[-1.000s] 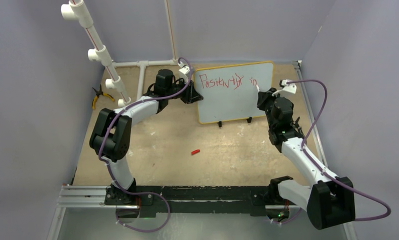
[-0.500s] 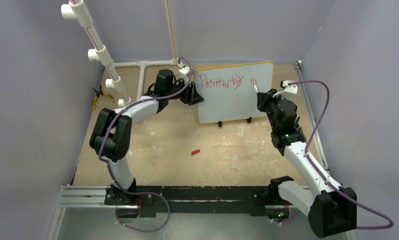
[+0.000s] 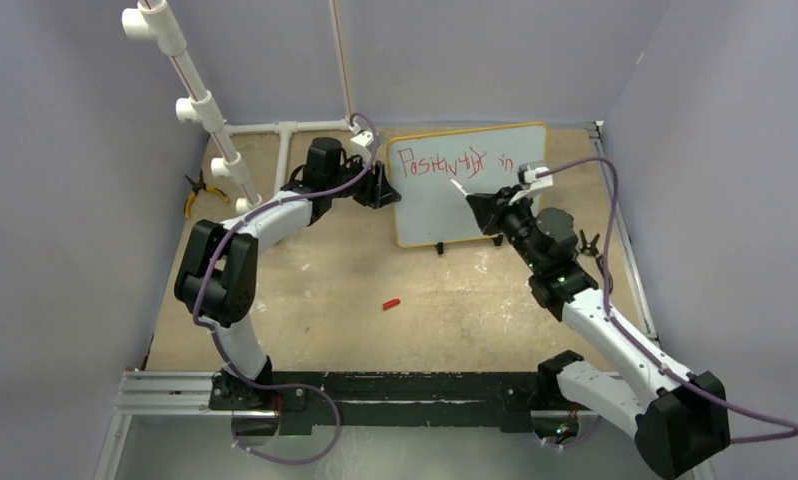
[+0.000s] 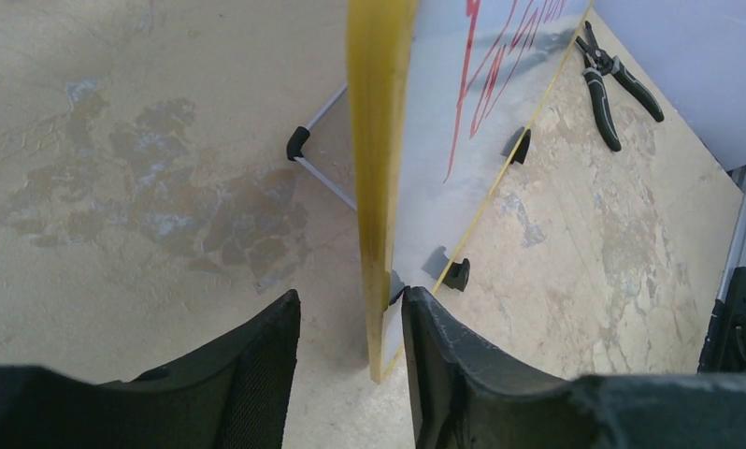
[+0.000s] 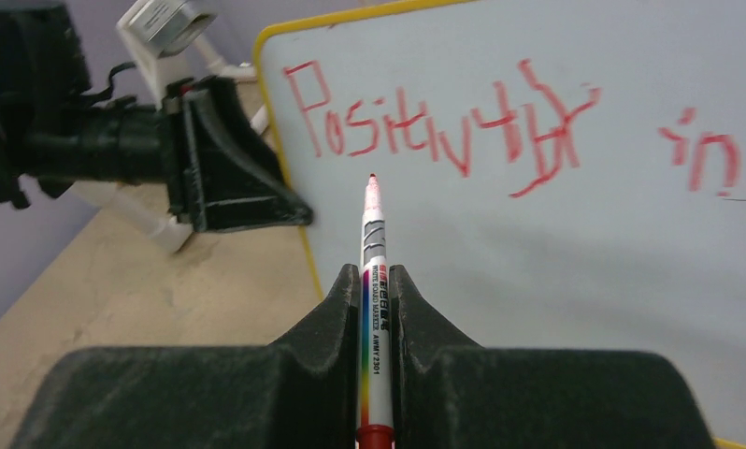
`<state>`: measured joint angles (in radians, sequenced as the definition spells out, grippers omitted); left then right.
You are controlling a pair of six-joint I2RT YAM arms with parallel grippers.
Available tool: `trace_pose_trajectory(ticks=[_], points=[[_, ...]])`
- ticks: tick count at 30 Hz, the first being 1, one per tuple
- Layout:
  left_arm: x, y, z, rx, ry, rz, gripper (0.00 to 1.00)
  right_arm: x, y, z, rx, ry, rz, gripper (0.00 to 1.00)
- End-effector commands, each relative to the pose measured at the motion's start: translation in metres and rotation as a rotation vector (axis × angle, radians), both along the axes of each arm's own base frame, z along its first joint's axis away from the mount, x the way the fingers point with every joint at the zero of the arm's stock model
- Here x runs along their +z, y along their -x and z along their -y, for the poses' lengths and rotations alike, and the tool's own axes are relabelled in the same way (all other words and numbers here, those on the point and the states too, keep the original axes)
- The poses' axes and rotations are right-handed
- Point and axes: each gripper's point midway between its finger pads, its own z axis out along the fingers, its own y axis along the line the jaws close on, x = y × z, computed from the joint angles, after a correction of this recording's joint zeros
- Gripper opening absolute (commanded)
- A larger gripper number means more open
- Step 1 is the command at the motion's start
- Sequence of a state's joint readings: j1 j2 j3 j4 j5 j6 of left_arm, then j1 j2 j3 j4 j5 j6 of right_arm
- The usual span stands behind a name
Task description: Write a sentence on the whiteboard
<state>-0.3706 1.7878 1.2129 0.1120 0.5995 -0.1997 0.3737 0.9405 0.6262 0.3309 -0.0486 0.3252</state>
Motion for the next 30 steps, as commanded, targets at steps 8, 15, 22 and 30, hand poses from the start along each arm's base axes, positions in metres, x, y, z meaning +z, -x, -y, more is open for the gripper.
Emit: trace_pose_trajectory(ticks=[8, 15, 22, 30], points=[[0.023, 0.000, -0.004, -0.004, 0.009, 0.058, 0.26, -0.018, 0.006, -0.078, 0.138, 0.043, 0.004, 0.00], [0.022, 0.000, -0.004, -0.016, -0.007, 0.079, 0.03, -0.038, 0.000, -0.099, 0.118, 0.056, -0.024, 0.00], [0.023, 0.000, -0.005, -0.022, -0.014, 0.094, 0.00, -0.042, -0.010, -0.103, 0.080, 0.058, -0.023, 0.00], [0.023, 0.001, -0.004, -0.029, -0.014, 0.096, 0.00, -0.046, -0.019, -0.110, 0.072, 0.053, -0.025, 0.00]])
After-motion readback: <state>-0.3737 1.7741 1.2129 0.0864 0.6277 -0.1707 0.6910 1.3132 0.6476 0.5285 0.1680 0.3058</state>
